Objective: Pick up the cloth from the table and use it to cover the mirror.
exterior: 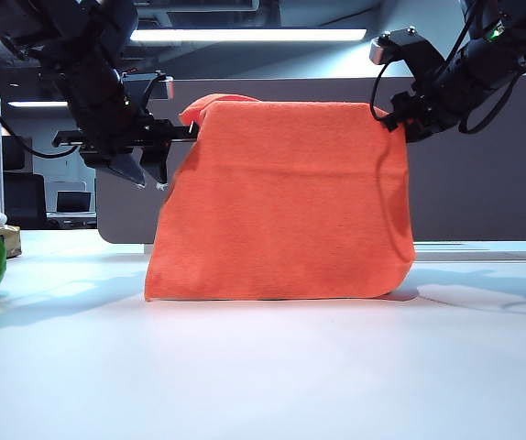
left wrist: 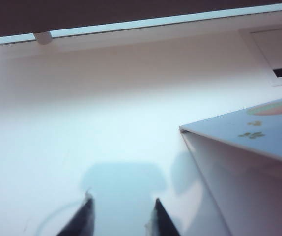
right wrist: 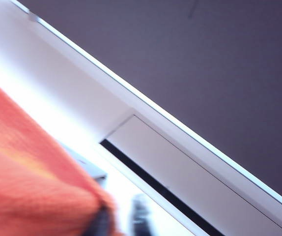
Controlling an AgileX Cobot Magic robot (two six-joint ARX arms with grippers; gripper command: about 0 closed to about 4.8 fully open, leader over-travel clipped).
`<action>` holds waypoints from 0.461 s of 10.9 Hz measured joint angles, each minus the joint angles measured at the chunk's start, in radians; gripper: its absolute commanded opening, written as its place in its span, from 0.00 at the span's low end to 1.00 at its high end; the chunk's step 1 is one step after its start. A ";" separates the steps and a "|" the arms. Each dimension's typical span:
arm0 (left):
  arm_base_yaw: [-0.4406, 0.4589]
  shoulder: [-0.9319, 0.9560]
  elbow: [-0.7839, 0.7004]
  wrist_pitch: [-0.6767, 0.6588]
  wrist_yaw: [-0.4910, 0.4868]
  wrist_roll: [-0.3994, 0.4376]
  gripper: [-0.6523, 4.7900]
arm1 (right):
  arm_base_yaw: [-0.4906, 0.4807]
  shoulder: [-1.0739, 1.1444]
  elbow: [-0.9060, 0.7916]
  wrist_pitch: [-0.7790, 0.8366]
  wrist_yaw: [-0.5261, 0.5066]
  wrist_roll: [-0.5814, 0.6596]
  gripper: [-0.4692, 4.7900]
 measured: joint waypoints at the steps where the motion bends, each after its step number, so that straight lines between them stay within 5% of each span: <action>1: 0.000 0.000 0.000 -0.001 -0.003 0.004 0.40 | -0.001 0.000 0.000 0.008 0.038 0.002 0.38; 5: 0.000 0.000 0.000 -0.006 -0.003 0.004 0.38 | 0.000 0.000 0.000 0.050 0.175 0.002 0.38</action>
